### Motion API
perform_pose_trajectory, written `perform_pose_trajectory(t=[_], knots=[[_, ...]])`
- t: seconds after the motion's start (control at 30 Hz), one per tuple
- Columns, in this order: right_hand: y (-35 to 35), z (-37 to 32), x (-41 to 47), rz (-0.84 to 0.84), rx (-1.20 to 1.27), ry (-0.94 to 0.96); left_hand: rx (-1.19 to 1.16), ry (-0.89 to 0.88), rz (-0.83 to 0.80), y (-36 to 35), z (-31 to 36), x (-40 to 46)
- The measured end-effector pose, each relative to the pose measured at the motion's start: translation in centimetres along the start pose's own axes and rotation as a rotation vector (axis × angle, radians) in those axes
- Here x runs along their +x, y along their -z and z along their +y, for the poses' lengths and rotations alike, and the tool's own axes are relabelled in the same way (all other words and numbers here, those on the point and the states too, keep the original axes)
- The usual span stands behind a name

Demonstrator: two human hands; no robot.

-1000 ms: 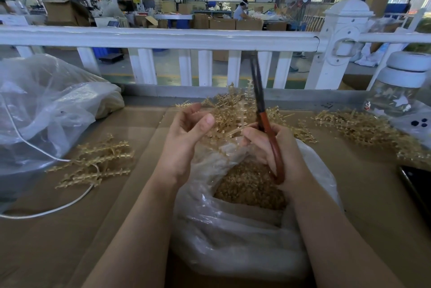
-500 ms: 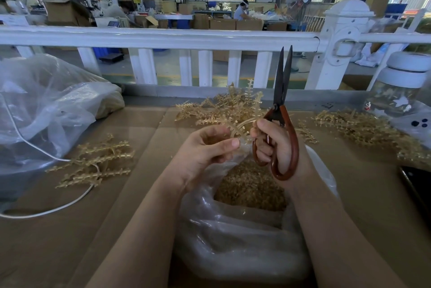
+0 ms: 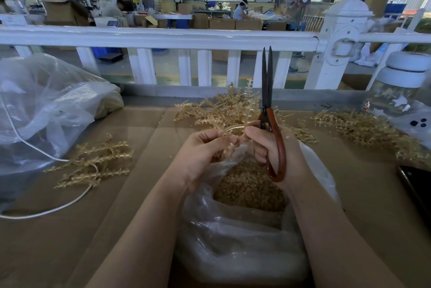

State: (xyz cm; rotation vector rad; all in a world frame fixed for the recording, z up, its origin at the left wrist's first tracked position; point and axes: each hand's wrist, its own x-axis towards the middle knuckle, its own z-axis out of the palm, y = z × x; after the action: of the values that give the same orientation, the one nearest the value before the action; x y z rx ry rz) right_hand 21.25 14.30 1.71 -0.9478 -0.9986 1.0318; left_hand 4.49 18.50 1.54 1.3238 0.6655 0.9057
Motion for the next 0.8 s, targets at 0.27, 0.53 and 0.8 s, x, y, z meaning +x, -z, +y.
perform_pose_trajectory(t=[0.27, 0.53, 0.8], knots=[[-0.4, 0.5, 0.1, 0.165, -0.311, 0.086, -0.061, -0.058, 0.24, 0.2, 0.5, 0.5], [-0.7, 0.6, -0.1, 0.073, -0.475, 0.066, -0.009, -0.13, 0.333, 0.6, 0.5, 0.5], [-0.1, 1.1, 0.0, -0.014, -0.71, 0.164, -0.178, -0.104, 0.373, 1.3, 0.7, 0.6]])
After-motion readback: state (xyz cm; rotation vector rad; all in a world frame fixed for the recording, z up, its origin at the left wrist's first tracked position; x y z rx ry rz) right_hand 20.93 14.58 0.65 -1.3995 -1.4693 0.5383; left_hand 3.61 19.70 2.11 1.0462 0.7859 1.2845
